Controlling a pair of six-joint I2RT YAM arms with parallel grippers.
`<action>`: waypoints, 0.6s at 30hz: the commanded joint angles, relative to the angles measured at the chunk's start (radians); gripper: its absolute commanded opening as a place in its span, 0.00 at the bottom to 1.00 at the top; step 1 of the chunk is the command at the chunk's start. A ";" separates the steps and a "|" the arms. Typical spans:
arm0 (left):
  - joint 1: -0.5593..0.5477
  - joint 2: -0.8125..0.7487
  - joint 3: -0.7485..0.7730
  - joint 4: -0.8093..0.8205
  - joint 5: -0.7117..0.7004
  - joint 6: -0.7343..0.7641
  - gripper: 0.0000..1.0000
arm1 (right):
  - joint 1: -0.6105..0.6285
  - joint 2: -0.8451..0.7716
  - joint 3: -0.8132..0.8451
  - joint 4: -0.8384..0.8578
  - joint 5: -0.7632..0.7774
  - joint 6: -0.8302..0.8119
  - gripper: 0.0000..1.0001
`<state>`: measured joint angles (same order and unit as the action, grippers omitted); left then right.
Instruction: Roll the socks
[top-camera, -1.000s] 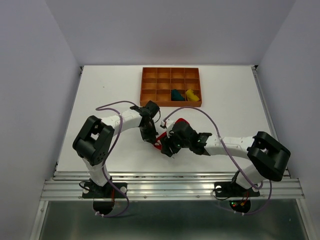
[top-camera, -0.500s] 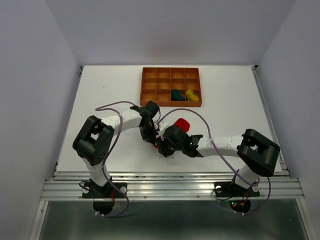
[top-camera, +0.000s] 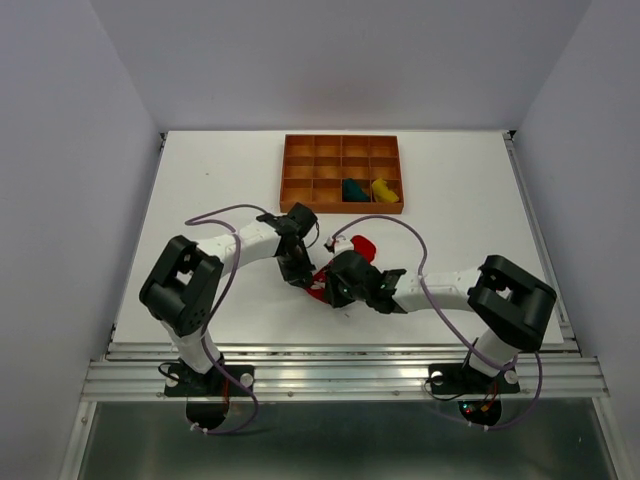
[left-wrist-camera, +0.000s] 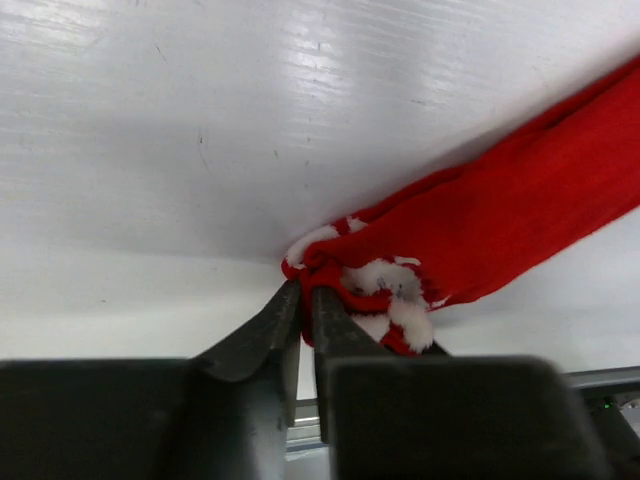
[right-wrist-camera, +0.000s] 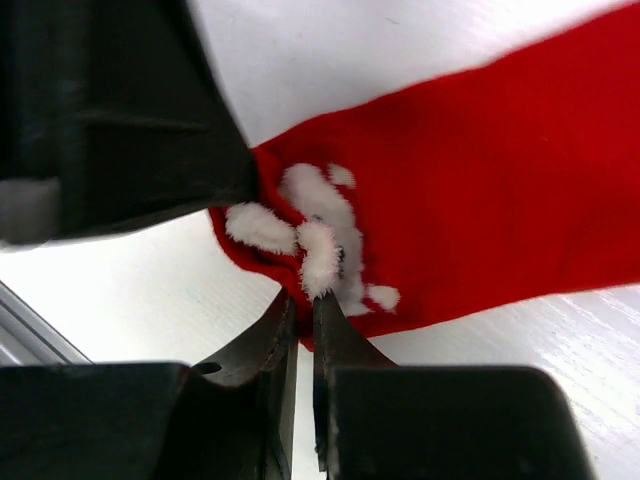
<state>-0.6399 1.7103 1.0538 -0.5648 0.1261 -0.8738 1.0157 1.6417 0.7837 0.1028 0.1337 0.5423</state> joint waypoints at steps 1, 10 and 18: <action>-0.004 -0.121 -0.029 0.006 -0.048 -0.022 0.29 | -0.081 -0.028 -0.064 0.063 -0.129 0.149 0.01; -0.006 -0.265 -0.096 0.101 -0.083 -0.004 0.61 | -0.195 -0.014 -0.129 0.179 -0.391 0.297 0.01; -0.012 -0.336 -0.242 0.281 0.000 0.030 0.61 | -0.282 0.053 -0.156 0.229 -0.540 0.452 0.01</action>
<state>-0.6418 1.4174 0.8665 -0.3859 0.0895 -0.8677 0.7696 1.6699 0.6533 0.2886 -0.3244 0.8982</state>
